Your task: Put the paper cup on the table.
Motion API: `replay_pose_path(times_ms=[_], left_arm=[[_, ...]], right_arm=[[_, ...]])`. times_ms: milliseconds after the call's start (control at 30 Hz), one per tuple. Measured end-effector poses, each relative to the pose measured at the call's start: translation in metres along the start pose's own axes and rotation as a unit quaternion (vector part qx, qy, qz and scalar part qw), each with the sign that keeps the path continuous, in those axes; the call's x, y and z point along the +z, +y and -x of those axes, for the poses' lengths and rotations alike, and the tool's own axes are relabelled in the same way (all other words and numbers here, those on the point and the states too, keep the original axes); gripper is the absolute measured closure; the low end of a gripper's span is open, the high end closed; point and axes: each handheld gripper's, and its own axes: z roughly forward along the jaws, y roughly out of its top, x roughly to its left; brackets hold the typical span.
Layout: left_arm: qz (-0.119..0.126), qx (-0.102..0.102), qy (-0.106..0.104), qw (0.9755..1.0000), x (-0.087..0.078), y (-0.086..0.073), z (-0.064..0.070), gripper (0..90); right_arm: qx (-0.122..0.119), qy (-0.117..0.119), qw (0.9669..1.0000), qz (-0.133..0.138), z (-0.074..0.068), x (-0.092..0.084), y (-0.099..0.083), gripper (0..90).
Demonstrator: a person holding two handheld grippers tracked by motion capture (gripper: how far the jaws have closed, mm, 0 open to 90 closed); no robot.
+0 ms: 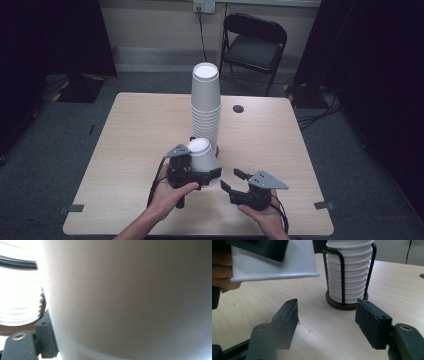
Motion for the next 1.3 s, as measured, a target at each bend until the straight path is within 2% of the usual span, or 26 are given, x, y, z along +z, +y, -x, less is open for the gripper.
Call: replay_pose_path(times_ms=[133, 200, 300, 367, 500, 600, 667, 767, 933, 1000, 1133, 1200, 1300], left_arm=[[-0.005, -0.012, -0.004, 0.9999, 0.002, -0.002, 0.000, 12.1], [-0.003, -0.029, -0.012, 0.9995, 0.003, -0.003, 0.001, 12.1], [-0.006, -0.036, -0.016, 0.9992, 0.003, -0.005, 0.002, 12.2], [-0.009, -0.051, -0.022, 0.9985, 0.004, -0.006, 0.003, 12.2], [-0.012, -0.067, -0.031, 0.9972, 0.004, -0.005, 0.006, 12.2], [-0.012, -0.100, -0.044, 0.9940, 0.003, -0.006, 0.005, 12.2], [-0.014, -0.105, -0.042, 0.9935, 0.003, -0.007, 0.004, 12.2], [-0.017, -0.121, -0.047, 0.9914, 0.004, -0.008, 0.001, 12.2], [-0.018, -0.150, -0.057, 0.9869, 0.005, -0.010, -0.003, 12.2], [-0.018, -0.167, -0.063, 0.9839, 0.006, -0.011, -0.005, 12.2], [-0.024, -0.183, -0.072, 0.9802, 0.008, -0.014, -0.006, 12.4], [-0.026, -0.195, -0.079, 0.9773, 0.010, -0.015, -0.006, 12.4], [-0.029, -0.199, -0.080, 0.9764, 0.011, -0.017, -0.004, 12.4]], right_arm=[[-0.008, 0.006, 0.9999, 0.008, -0.003, 0.001, 0.000, 37.8], [-0.017, 0.009, 0.9997, 0.013, -0.005, 0.000, 0.000, 38.9], [-0.019, 0.011, 0.9995, 0.020, -0.008, -0.001, 0.001, 40.1], [-0.023, 0.010, 0.9995, 0.021, -0.009, -0.001, 0.002, 40.2], [-0.015, 0.012, 0.9994, 0.028, -0.008, -0.001, 0.003, 41.5], [-0.019, 0.015, 0.9990, 0.037, -0.008, -0.001, 0.003, 45.0], [-0.027, 0.016, 0.9986, 0.042, -0.009, -0.001, 0.004, 46.4], [-0.033, 0.016, 0.9983, 0.045, -0.011, 0.000, 0.004, 48.8], [-0.045, 0.020, 0.9973, 0.054, -0.012, 0.000, 0.005, 53.9], [-0.047, 0.020, 0.9971, 0.057, -0.012, 0.000, 0.005, 54.9], [-0.055, 0.025, 0.9966, 0.057, -0.014, 0.000, 0.005, 56.2], [-0.058, 0.028, 0.9962, 0.059, -0.015, 0.001, 0.005, 57.2], [-0.065, 0.028, 0.9955, 0.064, -0.016, 0.002, 0.005, 59.5]])
